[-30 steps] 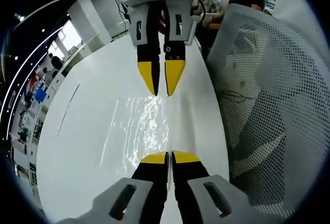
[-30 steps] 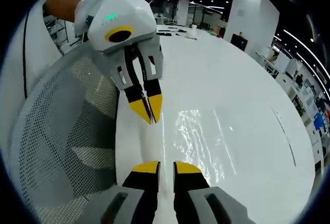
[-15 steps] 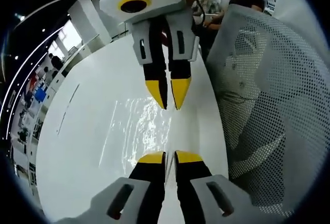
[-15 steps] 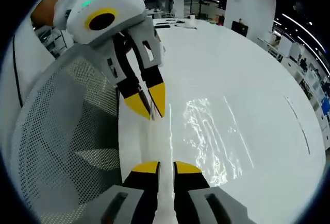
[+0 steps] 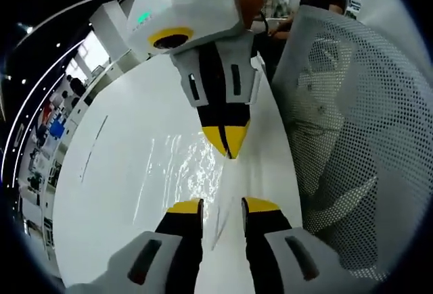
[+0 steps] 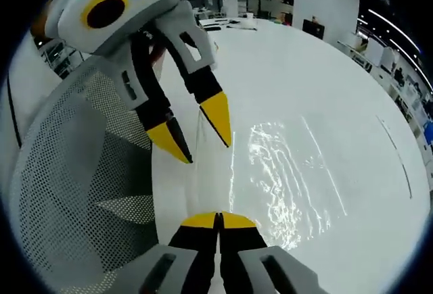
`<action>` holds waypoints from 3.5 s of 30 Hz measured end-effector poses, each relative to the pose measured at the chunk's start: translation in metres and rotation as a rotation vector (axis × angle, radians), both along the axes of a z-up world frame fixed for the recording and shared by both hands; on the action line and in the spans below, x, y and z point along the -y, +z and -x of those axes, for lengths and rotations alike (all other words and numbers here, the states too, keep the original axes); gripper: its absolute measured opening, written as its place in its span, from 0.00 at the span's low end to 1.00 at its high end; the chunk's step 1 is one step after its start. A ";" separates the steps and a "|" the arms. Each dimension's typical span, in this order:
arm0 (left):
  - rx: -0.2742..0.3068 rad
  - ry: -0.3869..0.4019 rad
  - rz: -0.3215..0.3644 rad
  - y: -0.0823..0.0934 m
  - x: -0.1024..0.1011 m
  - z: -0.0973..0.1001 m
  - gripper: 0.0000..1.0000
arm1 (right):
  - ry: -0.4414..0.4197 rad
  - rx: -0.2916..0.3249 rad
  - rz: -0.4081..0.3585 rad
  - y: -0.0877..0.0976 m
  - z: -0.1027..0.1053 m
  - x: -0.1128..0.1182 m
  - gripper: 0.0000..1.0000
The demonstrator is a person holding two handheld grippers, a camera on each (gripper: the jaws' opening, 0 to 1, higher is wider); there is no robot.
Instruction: Open the resealable bag by pulling the two sides of the seal apart until the entire bag opening is separated and visibly accessible.
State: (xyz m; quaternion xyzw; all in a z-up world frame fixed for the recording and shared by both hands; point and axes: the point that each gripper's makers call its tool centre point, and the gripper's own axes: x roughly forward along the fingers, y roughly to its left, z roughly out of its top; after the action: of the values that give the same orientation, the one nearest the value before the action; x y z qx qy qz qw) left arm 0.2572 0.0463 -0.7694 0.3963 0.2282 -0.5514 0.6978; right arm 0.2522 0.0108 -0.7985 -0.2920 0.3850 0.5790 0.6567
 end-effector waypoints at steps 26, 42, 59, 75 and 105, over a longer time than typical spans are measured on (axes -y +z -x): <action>0.069 -0.085 -0.021 0.009 0.008 -0.003 0.05 | 0.003 0.075 0.016 0.014 -0.020 0.000 0.00; 0.055 -0.065 -0.073 0.001 0.007 -0.010 0.02 | -0.036 0.169 -0.050 0.040 -0.037 -0.008 0.00; 0.019 -0.020 -0.068 0.003 0.005 -0.014 0.01 | -0.106 0.367 -0.131 0.082 -0.074 -0.015 0.00; 0.117 -0.060 -0.105 0.017 0.012 -0.025 0.00 | -0.330 0.351 -0.251 0.112 -0.101 -0.011 0.00; 0.135 0.069 0.021 0.028 -0.004 -0.034 0.08 | -0.285 0.333 -0.171 0.075 -0.095 -0.001 0.00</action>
State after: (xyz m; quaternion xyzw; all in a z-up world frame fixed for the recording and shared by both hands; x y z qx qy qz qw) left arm 0.2909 0.0500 -0.7417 0.4170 0.1884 -0.5012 0.7344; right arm 0.3467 0.0119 -0.7233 -0.2695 0.2586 0.4549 0.8084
